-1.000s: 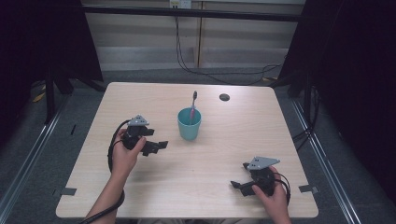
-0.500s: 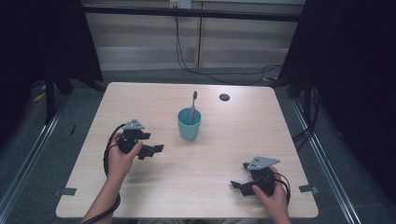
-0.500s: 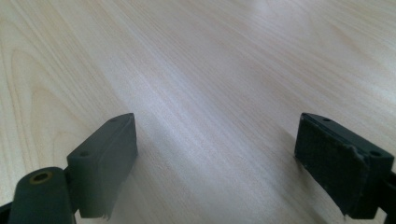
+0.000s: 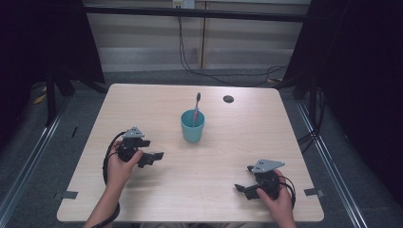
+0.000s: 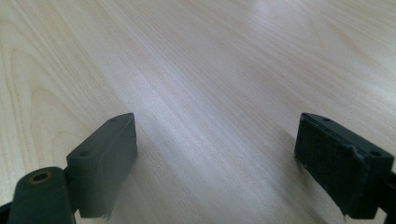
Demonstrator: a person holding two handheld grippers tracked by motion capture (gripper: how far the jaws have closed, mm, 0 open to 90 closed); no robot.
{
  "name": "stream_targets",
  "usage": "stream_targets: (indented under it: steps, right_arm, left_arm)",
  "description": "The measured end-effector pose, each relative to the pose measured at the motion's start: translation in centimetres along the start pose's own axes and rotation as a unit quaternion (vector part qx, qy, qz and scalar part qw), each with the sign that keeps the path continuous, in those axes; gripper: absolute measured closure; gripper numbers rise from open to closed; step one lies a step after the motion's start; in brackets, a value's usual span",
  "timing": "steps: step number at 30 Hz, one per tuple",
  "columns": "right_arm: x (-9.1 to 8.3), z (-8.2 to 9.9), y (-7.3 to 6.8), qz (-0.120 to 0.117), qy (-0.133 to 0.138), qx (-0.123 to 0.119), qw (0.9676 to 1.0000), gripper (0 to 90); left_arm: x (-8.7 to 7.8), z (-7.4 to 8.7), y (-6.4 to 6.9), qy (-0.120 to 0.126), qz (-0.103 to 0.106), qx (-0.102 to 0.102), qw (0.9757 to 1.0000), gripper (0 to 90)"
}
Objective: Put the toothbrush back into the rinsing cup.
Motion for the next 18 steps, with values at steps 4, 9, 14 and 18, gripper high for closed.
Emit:
stream_targets:
  steps: [4, 9, 14, 18]
  right_arm:
    - [0.0, 0.0, 0.0, 0.0, 0.0, 0.0, 1.0, 12.6]
    - [0.0, 0.0, 0.0, 0.0, 0.0, 0.0, 1.0, 12.6]
    - [0.0, 0.0, 0.0, -0.001, 0.001, 0.0, 1.0, 12.6]
    - [0.0, 0.0, 0.0, 0.0, 0.0, 0.0, 1.0, 12.5]
  left_arm:
    - [0.3, 0.6, 0.1, -0.004, -0.003, 0.004, 1.0, 17.6]
    - [0.8, 1.6, 0.1, -0.014, -0.006, 0.005, 0.9999, 17.8]
    - [1.1, 2.2, 0.1, -0.02, -0.013, 0.007, 0.9997, 17.9]
    - [1.2, 2.7, 0.1, -0.023, -0.014, 0.011, 0.9996, 17.9]
Point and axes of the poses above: each handheld gripper's, and its own axes: x roughly forward along the jaws, z roughly out of its underside, y roughly to its right, the point moved 5 cm from there along x, roughly forward along the jaws, and after that the axes turned 12 degrees about -y, right-handed, at the moved point
